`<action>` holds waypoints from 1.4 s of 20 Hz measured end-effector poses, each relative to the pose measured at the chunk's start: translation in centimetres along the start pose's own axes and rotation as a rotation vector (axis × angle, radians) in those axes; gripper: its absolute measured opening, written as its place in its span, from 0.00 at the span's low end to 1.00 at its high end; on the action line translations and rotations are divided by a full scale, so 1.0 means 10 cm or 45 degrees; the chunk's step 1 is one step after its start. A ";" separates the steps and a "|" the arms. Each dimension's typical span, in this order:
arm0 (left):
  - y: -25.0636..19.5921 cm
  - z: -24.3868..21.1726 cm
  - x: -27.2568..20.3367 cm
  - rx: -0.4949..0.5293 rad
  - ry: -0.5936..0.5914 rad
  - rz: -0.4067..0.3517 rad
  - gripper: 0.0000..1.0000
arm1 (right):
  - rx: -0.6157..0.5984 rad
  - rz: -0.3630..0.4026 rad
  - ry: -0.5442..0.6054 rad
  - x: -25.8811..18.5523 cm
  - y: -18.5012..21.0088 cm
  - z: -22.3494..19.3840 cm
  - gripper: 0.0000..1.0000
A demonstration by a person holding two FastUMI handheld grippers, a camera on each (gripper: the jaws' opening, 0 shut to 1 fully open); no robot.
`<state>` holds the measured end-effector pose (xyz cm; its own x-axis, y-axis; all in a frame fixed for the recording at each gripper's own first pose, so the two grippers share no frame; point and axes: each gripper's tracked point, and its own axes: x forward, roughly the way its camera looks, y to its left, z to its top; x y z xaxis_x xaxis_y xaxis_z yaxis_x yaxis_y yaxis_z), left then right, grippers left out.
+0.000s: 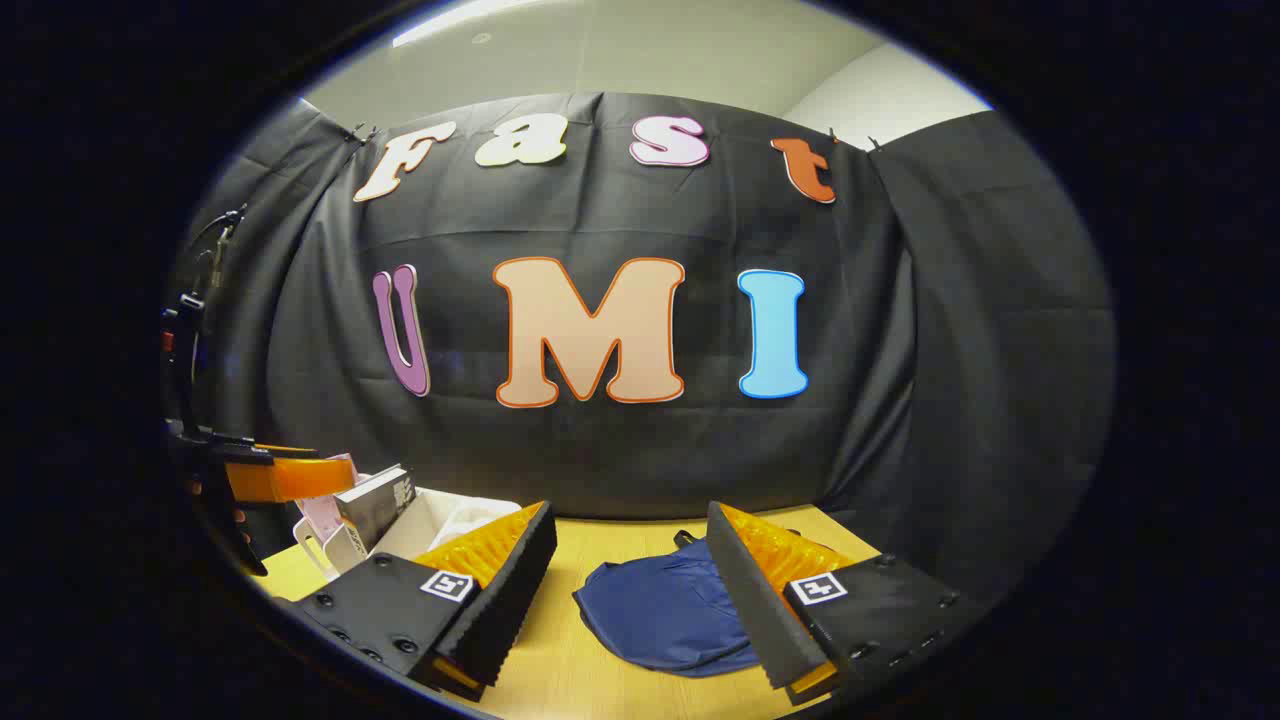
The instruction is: Open the schoolbag, grab two books from the bookshelf and put them into the schoolbag.
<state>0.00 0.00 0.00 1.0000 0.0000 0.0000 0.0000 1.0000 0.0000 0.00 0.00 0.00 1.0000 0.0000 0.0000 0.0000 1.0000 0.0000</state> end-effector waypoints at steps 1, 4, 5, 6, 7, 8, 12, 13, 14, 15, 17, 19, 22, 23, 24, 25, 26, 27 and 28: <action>0.02 -0.01 -0.01 -0.014 0.005 0.025 0.95 | 0.001 0.006 0.008 0.01 -0.03 0.00 1.00; 0.02 0.03 -0.03 -0.043 -0.023 0.068 0.95 | -0.015 0.016 0.013 0.01 -0.14 -0.01 1.00; 0.02 0.02 -0.04 -0.048 -0.020 0.077 0.95 | -0.025 0.014 0.013 0.02 -0.18 -0.01 1.00; 0.01 0.01 -0.04 -0.049 -0.019 0.082 0.95 | -0.030 0.015 0.013 0.02 -0.22 -0.02 1.00; 0.00 0.00 -0.03 -0.048 -0.021 0.087 0.95 | -0.032 0.016 0.013 0.02 -0.24 -0.01 1.00; 0.00 0.02 -0.03 -0.046 -0.020 0.093 0.95 | -0.033 0.017 0.010 0.01 -0.26 -0.02 1.00; -0.05 0.01 -0.06 -0.042 -0.023 0.103 0.95 | -0.036 0.025 0.016 0.01 -0.31 -0.05 1.00; -0.06 0.00 -0.05 -0.041 -0.023 0.106 0.95 | -0.037 0.027 0.012 0.02 -0.32 -0.04 1.00; -0.06 0.01 -0.06 -0.041 -0.030 0.120 0.95 | -0.040 0.026 0.011 0.02 -0.34 -0.04 0.99; -0.04 0.02 -0.05 -0.041 -0.039 0.134 0.95 | -0.043 0.023 0.015 0.02 -0.35 -0.05 0.99; -0.01 0.00 -0.07 -0.039 -0.034 0.153 0.95 | -0.057 0.015 0.032 0.02 -0.39 -0.13 0.98; 0.02 -0.02 -0.10 -0.035 -0.027 0.169 0.95 | -0.099 0.009 0.049 0.02 -0.43 -0.20 0.99; 0.09 -0.06 -0.10 -0.024 -0.010 0.206 0.95 | -0.169 0.006 0.079 0.03 -0.50 -0.39 1.00; 0.12 -0.05 -0.12 -0.021 -0.006 0.217 0.95 | -0.184 0.006 0.093 0.04 -0.52 -0.48 0.94; 0.14 -0.05 -0.13 -0.016 -0.003 0.228 0.95 | -0.207 -0.003 0.107 0.04 -0.56 -0.56 0.93; 0.17 -0.05 -0.15 -0.009 -0.001 0.239 0.95 | -0.242 -0.015 0.122 0.04 -0.62 -0.64 0.93; 0.20 -0.07 -0.17 -0.001 0.002 0.252 0.95 | -0.290 -0.032 0.133 0.05 -0.67 -0.72 0.98; 0.23 -0.06 -0.18 0.008 0.005 0.266 0.95 | -0.347 -0.052 0.145 0.05 -0.74 -0.80 1.00; 0.26 -0.06 -0.19 0.015 0.009 0.279 0.95 | -0.406 -0.067 0.156 0.06 -0.83 -0.89 0.98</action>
<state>-1.91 2.55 -0.60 0.9760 0.2176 -0.0056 -0.2175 0.9760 0.0125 0.58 -8.26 -8.95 0.9912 -0.0706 -0.1116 0.0320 0.9483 -0.3156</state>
